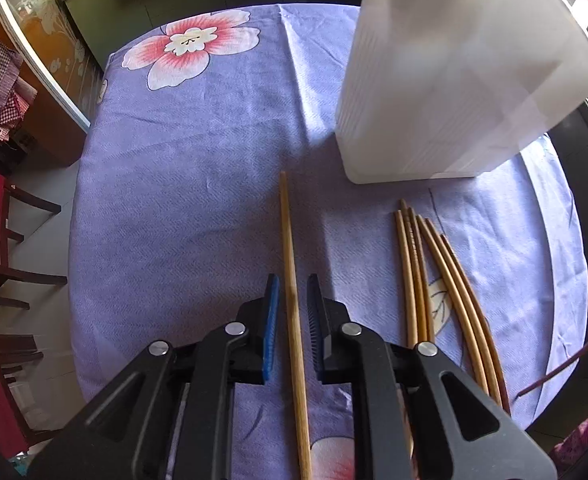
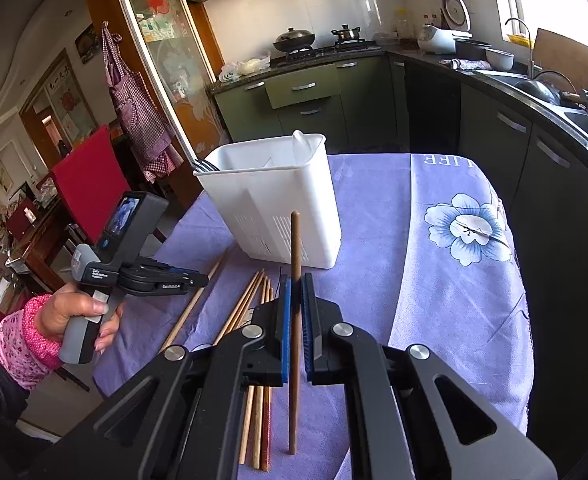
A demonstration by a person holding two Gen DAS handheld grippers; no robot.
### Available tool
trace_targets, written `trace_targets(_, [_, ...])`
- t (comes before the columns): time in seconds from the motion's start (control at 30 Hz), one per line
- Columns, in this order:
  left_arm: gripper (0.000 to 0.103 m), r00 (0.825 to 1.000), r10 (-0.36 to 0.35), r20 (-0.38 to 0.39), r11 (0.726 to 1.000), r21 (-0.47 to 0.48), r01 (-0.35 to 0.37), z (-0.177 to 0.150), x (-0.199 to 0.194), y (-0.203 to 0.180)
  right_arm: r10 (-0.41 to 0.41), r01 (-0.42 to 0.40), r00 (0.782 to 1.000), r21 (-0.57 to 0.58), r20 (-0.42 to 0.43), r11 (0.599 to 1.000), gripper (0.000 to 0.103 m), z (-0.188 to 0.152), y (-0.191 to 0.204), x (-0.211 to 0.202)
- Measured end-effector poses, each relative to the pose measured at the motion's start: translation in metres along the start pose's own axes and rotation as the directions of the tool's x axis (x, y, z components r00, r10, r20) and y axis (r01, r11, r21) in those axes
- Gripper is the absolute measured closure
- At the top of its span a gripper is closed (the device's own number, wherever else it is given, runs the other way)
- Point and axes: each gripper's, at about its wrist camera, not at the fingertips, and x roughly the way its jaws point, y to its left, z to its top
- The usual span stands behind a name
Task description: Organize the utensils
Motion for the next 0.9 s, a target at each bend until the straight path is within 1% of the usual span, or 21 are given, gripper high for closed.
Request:
trace_targets(0.1, [0.089,1.0,0.008,-0.021,1.0,0.005,-0.008,0.003,0.008,-0.002,0.002,-0.002,1.0,0.0,-0.001,1.0,0.097,0.0,-0.002,0.0])
trace_targets(0.17, [0.09,1.0,0.022,-0.014,1.0,0.01,-0.022,0.004,0.008,-0.004,0.003,-0.003,1.0,0.003,-0.001,1.0,0.097,0.0,-0.004,0.001])
trace_targets(0.2, [0.097,1.0,0.019,-0.016,1.0,0.011,-0.019,0.004,0.008,-0.005,0.004,-0.004,1.0,0.004,-0.001,1.0,0.097,0.0,-0.004,0.001])
trace_targets(0.3, [0.097,1.0,0.005,-0.013,1.0,0.012,-0.005,0.003,0.003,-0.006,0.009,-0.009,1.0,0.005,0.001,1.0,0.097,-0.001,-0.005,0.0])
trace_targets(0.4, [0.097,0.999,0.004,0.041,1.0,0.013,-0.004,-0.003,-0.018,-0.006,0.01,-0.01,1.0,0.005,0.007,1.0,0.097,-0.001,-0.005,-0.002])
trace_targets(0.5, [0.097,0.993,-0.003,0.118,0.999,0.032,0.0,-0.013,-0.05,-0.007,0.011,-0.011,1.0,0.003,0.016,1.0,0.097,-0.001,-0.005,-0.006])
trace_targets(0.7, [0.097,0.968,-0.033,0.249,0.998,0.068,0.017,-0.04,-0.114,-0.01,0.012,-0.012,0.999,0.0,0.035,1.0,0.097,-0.005,-0.004,-0.015])
trace_targets(0.9, [0.097,0.941,-0.047,0.336,0.996,0.082,0.021,-0.058,-0.154,-0.009,0.006,-0.006,0.998,0.006,0.057,1.0,0.097,-0.007,-0.005,-0.024])
